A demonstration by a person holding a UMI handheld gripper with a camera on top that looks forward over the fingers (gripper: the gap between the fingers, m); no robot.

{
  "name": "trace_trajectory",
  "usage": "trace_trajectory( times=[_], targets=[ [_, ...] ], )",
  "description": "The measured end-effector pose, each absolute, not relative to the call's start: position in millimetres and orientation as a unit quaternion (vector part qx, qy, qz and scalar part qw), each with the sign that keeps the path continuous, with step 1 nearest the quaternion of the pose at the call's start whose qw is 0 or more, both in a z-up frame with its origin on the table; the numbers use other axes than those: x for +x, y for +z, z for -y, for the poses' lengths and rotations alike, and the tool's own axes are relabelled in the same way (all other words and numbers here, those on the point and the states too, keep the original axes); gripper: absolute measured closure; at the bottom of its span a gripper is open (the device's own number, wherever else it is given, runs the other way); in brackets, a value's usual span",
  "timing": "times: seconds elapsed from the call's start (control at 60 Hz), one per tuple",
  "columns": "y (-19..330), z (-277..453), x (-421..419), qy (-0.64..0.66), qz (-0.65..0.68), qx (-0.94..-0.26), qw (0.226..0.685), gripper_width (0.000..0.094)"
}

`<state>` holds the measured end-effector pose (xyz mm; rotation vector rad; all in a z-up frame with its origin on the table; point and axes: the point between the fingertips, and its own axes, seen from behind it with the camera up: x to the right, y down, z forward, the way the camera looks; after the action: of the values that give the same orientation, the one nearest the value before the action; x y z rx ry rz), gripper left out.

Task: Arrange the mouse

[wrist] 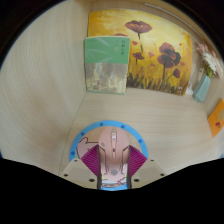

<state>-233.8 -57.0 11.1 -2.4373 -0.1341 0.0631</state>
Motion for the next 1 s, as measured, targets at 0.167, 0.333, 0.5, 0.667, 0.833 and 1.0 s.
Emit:
trace_trajectory(
  times=[0.167,0.333,0.5,0.667,0.833,1.0],
  targets=[
    [-14,69,-236,0.016,0.050,-0.945,0.324,0.0566],
    [-16,72,-236,0.018,0.042,-0.949,0.312,0.0483],
    [-6,76,-237,0.039,0.021,-0.957,0.286,0.0293],
    [59,65,-223,0.048,0.011,-0.943,0.329,0.0149],
    [144,64,-184,0.058,0.013,-0.923,0.380,0.0151],
    [210,77,-123,0.057,0.006,-0.905,0.421,0.0164]
  ],
)
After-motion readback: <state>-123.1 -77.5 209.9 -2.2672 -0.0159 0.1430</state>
